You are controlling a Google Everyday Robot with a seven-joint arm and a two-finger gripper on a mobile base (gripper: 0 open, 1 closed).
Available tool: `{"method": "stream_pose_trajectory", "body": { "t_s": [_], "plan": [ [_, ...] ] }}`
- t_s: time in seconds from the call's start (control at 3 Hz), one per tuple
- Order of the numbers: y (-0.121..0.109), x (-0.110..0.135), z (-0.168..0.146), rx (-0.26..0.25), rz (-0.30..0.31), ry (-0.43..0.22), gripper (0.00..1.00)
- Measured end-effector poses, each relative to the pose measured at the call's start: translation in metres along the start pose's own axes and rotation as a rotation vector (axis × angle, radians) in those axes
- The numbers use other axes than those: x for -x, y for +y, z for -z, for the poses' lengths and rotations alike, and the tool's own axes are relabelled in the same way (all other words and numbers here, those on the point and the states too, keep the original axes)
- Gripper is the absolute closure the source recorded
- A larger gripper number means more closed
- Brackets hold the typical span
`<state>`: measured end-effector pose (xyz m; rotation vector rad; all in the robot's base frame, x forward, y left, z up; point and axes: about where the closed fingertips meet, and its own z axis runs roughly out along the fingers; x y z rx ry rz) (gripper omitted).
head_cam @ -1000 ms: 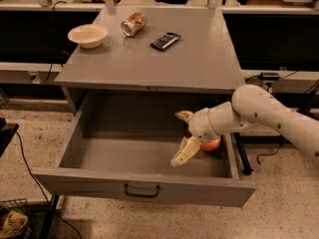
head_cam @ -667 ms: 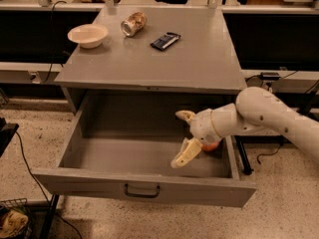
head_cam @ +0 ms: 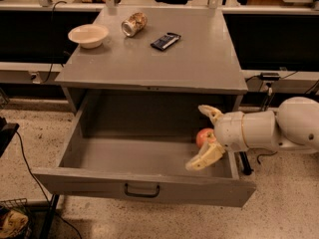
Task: Place apple into top drawer
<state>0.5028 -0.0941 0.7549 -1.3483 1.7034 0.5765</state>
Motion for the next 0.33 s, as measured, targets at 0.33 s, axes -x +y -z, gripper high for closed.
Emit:
{"method": "stream_pose_trajectory", "body": {
  "t_s": [0.33],
  "plan": [
    [-0.0003,-0.0039,-0.0020,0.007,-0.003,0.007,0.00]
  ]
}}
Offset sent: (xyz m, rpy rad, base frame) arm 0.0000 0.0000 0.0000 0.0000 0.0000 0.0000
